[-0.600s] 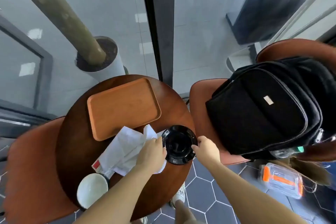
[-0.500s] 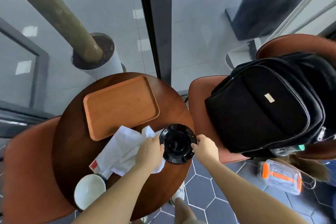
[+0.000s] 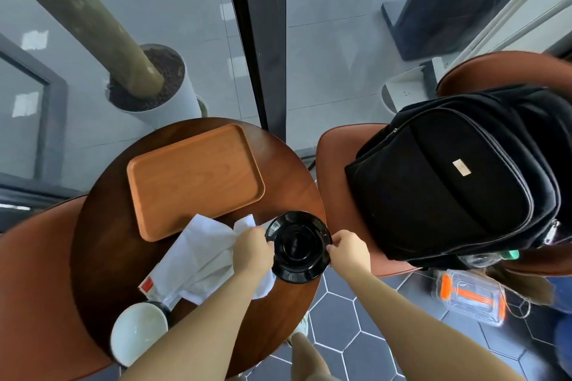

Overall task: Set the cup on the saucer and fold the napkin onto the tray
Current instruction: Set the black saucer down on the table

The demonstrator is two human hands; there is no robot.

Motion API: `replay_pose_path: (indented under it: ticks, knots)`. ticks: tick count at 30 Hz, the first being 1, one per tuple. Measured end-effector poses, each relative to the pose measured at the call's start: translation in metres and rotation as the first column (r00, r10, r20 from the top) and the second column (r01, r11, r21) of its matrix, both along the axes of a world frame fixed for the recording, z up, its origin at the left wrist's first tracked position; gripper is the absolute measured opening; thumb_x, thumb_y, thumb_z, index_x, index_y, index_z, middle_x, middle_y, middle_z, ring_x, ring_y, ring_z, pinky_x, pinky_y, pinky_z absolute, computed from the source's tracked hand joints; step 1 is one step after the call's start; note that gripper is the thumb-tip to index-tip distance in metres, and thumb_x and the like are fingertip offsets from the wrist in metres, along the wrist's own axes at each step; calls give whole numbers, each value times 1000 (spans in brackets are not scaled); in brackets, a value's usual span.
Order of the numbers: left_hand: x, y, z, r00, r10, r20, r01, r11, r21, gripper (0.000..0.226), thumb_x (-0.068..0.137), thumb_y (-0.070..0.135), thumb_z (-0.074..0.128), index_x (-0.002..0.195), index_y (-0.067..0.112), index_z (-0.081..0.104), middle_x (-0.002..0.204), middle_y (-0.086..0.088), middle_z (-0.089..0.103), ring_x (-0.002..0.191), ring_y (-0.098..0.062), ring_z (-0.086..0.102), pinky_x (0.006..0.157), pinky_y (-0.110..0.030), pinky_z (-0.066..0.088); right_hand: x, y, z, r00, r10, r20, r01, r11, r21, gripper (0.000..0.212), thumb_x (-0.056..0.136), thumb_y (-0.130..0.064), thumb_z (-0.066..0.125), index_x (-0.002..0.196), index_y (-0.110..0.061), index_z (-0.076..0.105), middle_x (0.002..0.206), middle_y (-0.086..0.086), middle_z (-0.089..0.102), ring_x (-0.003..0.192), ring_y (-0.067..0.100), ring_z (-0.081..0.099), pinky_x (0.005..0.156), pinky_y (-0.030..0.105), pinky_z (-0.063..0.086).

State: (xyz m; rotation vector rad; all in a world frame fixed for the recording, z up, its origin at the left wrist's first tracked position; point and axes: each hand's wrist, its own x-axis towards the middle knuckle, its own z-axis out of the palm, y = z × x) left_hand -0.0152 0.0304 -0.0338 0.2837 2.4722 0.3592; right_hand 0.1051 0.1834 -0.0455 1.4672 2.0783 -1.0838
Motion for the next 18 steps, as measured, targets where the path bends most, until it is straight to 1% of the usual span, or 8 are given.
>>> replay_pose_path:
  ticks: [2, 4, 6, 8, 11, 13, 16, 18]
  knots:
    - [2, -1, 2, 1000, -10, -11, 11, 1000, 22, 15, 95, 15, 61, 105, 15, 72, 98, -4, 74, 86, -21, 68, 65, -23, 48, 4, 1, 3, 1000, -11, -21, 11, 1000, -2, 13, 86, -7, 56, 88, -18, 63, 79, 3, 70, 78, 21, 68, 72, 32, 57]
    - [2, -3, 5, 1000, -19, -24, 20, 998, 57, 17, 93, 10, 59, 102, 17, 72, 95, -1, 73, 83, -18, 65, 65, -22, 47, 5, 2, 9, 999, -20, -43, 19, 1000, -6, 15, 84, -7, 57, 89, -19, 64, 78, 3, 70, 76, 20, 69, 70, 32, 57]
    - [1, -5, 11, 999, -22, -39, 25, 995, 92, 17, 91, 7, 58, 93, 19, 70, 86, 4, 71, 76, -12, 62, 63, -23, 50, 3, 3, 17, 997, -22, -67, 22, 1000, -9, 20, 80, -5, 60, 94, -19, 64, 79, 1, 70, 75, 20, 69, 70, 33, 58]
    - [-1, -7, 18, 999, -15, -50, 21, 992, 124, 16, 90, 7, 59, 82, 19, 66, 78, 5, 68, 71, -13, 61, 62, -26, 55, -1, 5, 26, 994, -35, -103, 34, 999, -13, 25, 77, -4, 63, 97, -20, 64, 84, -2, 68, 76, 19, 70, 74, 37, 60]
    - [-5, -10, 30, 997, 2, -72, 11, 986, 167, 16, 89, 6, 59, 75, 13, 61, 77, -1, 63, 65, -16, 59, 54, -26, 48, -7, 5, 40, 987, -45, -154, 46, 999, 7, 28, 76, -5, 66, 98, -22, 63, 86, -5, 65, 80, 17, 67, 77, 40, 61]
    - [-7, -13, 38, 996, 22, -83, -5, 979, 206, 13, 88, 4, 59, 75, 9, 61, 75, -2, 62, 64, -19, 57, 53, -28, 43, -11, 3, 48, 980, -54, -191, 58, 998, 13, 28, 77, -5, 67, 99, -22, 63, 86, -4, 66, 78, 16, 67, 76, 39, 61]
    - [-11, -21, 51, 993, 87, -84, -58, 953, 299, 10, 84, 0, 60, 76, 6, 61, 68, 2, 59, 65, -19, 52, 51, -24, 36, -17, 0, 60, 970, -39, -241, 46, 999, 26, 28, 78, -5, 69, 99, -23, 63, 85, -4, 67, 76, 17, 69, 73, 39, 62]
    - [-14, -28, 62, 989, 126, -76, -93, 935, 342, 9, 84, 1, 61, 84, 9, 66, 73, 3, 63, 71, -18, 57, 56, -24, 42, -22, -4, 68, 961, -15, -275, 26, 999, 37, 28, 79, -5, 69, 100, -23, 63, 85, -4, 67, 76, 16, 69, 73, 38, 62]
